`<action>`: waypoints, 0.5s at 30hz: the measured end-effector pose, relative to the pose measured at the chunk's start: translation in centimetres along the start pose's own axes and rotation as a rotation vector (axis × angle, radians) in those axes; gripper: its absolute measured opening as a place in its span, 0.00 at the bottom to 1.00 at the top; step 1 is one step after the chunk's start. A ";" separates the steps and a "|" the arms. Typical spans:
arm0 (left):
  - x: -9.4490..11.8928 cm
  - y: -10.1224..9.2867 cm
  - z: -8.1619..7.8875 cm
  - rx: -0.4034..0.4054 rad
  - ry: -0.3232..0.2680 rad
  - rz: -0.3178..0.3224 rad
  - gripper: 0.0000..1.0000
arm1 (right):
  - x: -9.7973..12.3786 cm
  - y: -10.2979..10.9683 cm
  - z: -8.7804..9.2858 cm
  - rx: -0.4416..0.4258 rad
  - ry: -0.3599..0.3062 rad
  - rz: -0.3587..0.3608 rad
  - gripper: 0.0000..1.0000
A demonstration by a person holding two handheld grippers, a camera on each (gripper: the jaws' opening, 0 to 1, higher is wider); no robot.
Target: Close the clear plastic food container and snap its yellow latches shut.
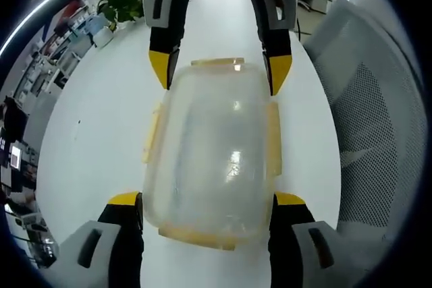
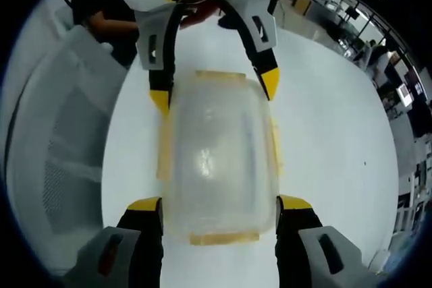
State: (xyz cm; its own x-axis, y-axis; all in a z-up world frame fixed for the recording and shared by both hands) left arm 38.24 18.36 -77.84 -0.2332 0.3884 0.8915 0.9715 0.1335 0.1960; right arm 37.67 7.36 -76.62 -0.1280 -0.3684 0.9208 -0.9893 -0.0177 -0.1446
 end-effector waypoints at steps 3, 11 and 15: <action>-0.1 0.5 0.0 -0.002 0.001 0.001 0.77 | 0.0 -0.4 0.0 -0.001 0.000 0.000 0.67; -0.4 1.4 -0.1 -0.001 -0.002 0.000 0.77 | -0.1 -1.3 0.1 0.000 -0.002 0.000 0.67; -0.5 2.0 -0.1 0.002 -0.003 -0.001 0.77 | -0.2 -2.0 0.2 0.002 -0.003 0.000 0.67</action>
Point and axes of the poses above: the point that each gripper's makers call its tool centre point, and the gripper's own axes: x roughly backward along the fingers, y roughly to its left, z roughly out of its underside, the point moved 4 cm from there along x, roughly backward along the fingers, and after that the axes turned 4 degrees about x, right-handed, at the moved point
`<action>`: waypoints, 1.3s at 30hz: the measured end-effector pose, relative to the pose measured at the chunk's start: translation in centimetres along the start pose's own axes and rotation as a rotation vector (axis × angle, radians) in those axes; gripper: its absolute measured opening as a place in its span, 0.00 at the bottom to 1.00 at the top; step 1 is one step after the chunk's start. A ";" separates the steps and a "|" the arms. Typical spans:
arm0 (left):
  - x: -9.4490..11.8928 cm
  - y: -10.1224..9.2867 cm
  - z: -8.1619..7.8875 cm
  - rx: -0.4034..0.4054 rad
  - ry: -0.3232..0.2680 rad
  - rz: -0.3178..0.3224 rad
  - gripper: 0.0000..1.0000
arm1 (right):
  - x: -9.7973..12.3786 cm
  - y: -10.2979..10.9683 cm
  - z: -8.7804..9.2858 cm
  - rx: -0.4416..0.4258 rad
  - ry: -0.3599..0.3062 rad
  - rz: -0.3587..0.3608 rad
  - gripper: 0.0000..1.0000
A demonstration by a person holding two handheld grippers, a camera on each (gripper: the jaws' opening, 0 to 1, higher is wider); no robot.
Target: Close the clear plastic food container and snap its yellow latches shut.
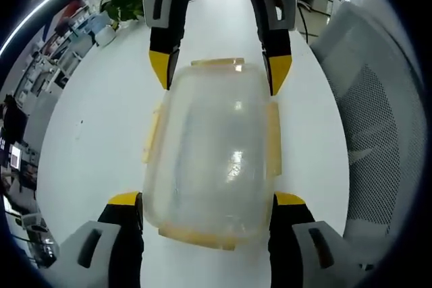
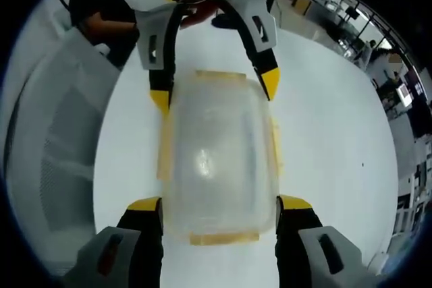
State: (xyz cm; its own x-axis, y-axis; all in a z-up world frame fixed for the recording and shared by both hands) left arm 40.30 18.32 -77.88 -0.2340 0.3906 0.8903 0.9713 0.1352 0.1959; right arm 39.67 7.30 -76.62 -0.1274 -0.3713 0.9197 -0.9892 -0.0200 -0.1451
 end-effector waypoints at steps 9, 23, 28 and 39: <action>-0.3 1.2 -0.3 0.005 -0.004 -0.006 0.77 | -0.1 -1.4 0.2 0.006 0.006 -0.002 0.67; -0.8 3.0 -0.3 0.004 -0.004 -0.010 0.77 | -0.2 -3.1 0.4 0.006 0.002 -0.001 0.67; -0.9 3.5 -0.4 0.002 -0.001 -0.012 0.77 | -0.3 -3.6 0.4 0.006 0.001 0.000 0.67; -1.1 4.3 -0.5 0.002 -0.002 -0.011 0.77 | -0.3 -4.5 0.5 0.008 0.003 0.000 0.67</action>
Point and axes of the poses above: the point that each gripper's makers call its tool centre point, and the gripper's own axes: x roughly backward along the fingers, y roughly to its left, z roughly out of its underside, the point moved 4 cm from there along x, roughly backward along the fingers, and after that the axes turned 4 degrees about x, right-handed, at the moved point
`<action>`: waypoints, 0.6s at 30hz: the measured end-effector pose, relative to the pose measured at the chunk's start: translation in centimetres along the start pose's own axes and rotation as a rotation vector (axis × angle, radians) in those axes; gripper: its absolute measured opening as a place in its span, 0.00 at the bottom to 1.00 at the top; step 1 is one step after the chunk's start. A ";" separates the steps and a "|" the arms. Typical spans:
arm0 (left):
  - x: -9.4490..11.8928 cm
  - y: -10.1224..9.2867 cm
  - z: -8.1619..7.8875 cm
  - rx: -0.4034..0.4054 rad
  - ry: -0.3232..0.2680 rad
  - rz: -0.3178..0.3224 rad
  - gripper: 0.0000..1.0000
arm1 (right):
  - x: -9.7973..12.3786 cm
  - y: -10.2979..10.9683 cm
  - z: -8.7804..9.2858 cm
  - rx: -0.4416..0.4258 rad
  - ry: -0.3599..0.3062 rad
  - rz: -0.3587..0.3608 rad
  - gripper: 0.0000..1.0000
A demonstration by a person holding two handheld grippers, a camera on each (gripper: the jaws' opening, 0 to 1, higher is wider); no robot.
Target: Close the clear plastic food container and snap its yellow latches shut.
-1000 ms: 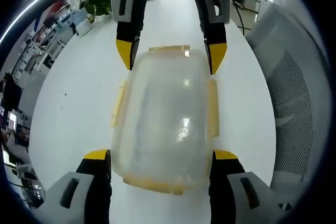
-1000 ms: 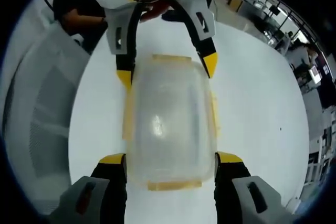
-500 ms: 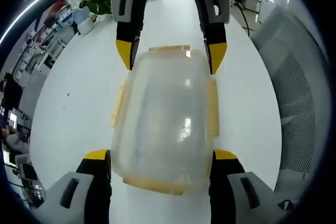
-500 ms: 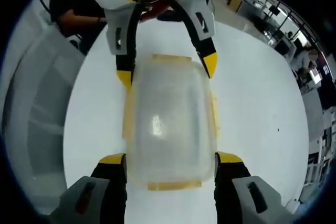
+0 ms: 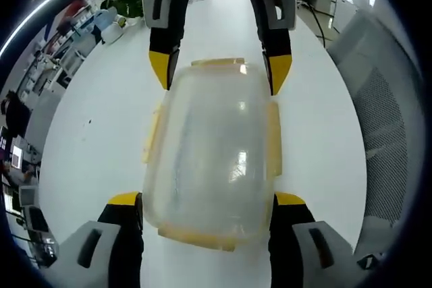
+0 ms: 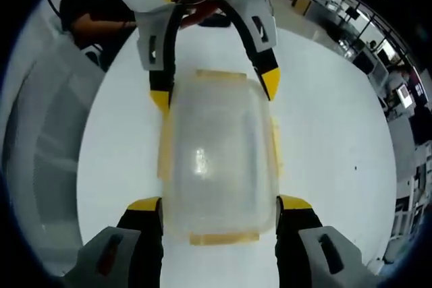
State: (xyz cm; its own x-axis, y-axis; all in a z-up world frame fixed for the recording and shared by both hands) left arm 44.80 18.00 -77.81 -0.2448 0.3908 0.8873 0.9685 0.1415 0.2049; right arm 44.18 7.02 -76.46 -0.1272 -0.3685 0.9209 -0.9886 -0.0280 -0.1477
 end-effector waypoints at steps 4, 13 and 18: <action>-0.1 0.3 0.0 0.002 0.000 0.000 0.77 | 0.0 -0.2 0.0 0.003 0.003 0.000 0.67; -0.1 0.3 0.0 0.007 -0.002 -0.002 0.77 | -0.1 -0.3 0.0 0.005 0.005 0.002 0.68; -0.1 0.2 0.0 -0.003 0.012 -0.009 0.77 | 0.0 -0.3 0.0 0.004 0.005 0.003 0.68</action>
Point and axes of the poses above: the point that each gripper's makers call its tool centre point, and the gripper's own axes: x roughly backward along the fingers, y roughly to its left, z roughly out of its underside, the point moved 4 cm from there along x, roughly backward along the fingers, and after that the axes turned 4 degrees about x, right-handed, at the moved point
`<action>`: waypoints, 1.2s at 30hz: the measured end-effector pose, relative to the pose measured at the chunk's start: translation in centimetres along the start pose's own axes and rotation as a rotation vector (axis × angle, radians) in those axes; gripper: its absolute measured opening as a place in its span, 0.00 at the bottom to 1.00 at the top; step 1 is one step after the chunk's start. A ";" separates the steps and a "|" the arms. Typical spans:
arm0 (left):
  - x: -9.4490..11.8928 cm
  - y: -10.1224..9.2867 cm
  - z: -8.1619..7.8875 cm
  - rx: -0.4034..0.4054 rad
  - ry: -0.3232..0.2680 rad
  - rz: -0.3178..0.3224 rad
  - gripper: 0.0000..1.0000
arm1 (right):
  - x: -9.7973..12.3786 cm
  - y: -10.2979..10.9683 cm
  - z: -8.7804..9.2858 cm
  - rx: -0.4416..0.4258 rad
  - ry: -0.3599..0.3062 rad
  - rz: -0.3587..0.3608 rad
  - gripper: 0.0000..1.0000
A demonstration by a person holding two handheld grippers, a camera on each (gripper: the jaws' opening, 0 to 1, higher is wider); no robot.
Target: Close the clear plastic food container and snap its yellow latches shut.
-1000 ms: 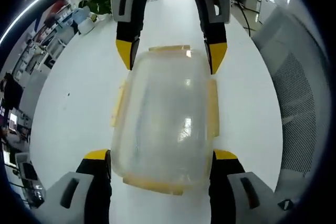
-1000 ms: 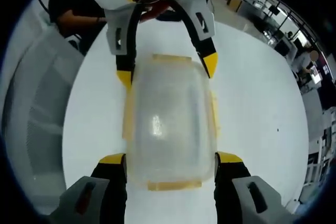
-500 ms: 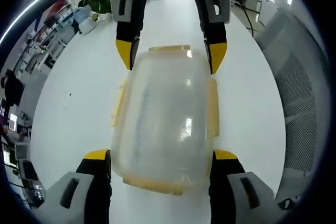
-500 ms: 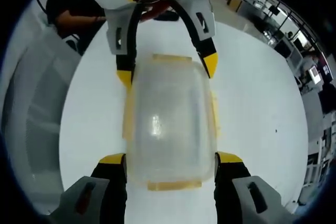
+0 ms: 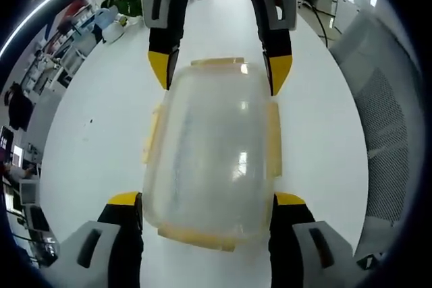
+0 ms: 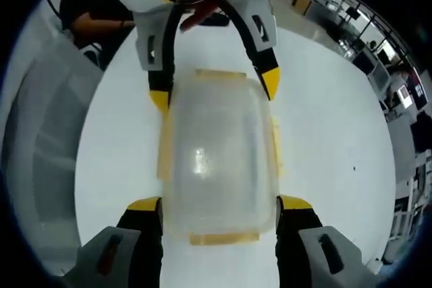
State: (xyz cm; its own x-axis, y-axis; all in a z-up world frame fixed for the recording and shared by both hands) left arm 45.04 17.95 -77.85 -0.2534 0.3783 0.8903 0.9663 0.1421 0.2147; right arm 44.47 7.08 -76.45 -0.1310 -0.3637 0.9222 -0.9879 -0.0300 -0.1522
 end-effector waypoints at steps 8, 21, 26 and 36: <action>-0.1 -0.1 0.2 -0.043 0.011 -0.006 0.78 | -0.1 0.1 0.0 0.001 0.001 0.016 0.69; 0.9 0.0 0.4 -0.006 -0.016 -0.033 0.91 | 0.9 -0.1 -0.8 -0.044 -0.070 0.089 0.78; 1.5 0.2 0.2 0.021 -0.038 -0.055 0.91 | 1.2 0.2 -0.6 -0.075 -0.088 0.111 0.78; 1.9 -0.4 0.5 0.039 -0.054 -0.086 0.90 | 1.7 0.8 -0.3 -0.113 -0.102 0.134 0.77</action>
State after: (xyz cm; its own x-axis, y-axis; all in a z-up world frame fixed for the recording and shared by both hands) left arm 44.10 19.09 -76.42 -0.3384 0.4120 0.8460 0.9386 0.2114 0.2725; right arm 43.45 6.73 -74.88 -0.2588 -0.4505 0.8545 -0.9659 0.1276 -0.2252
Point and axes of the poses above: the point that each gripper's makers call its tool centre point, and the gripper's own axes: x roughly backward along the fingers, y roughly to its left, z roughly out of its underside, the point moved 4 cm from there along x, roughly backward along the fingers, and after that the axes turned 4 degrees about x, right-handed, at the moved point
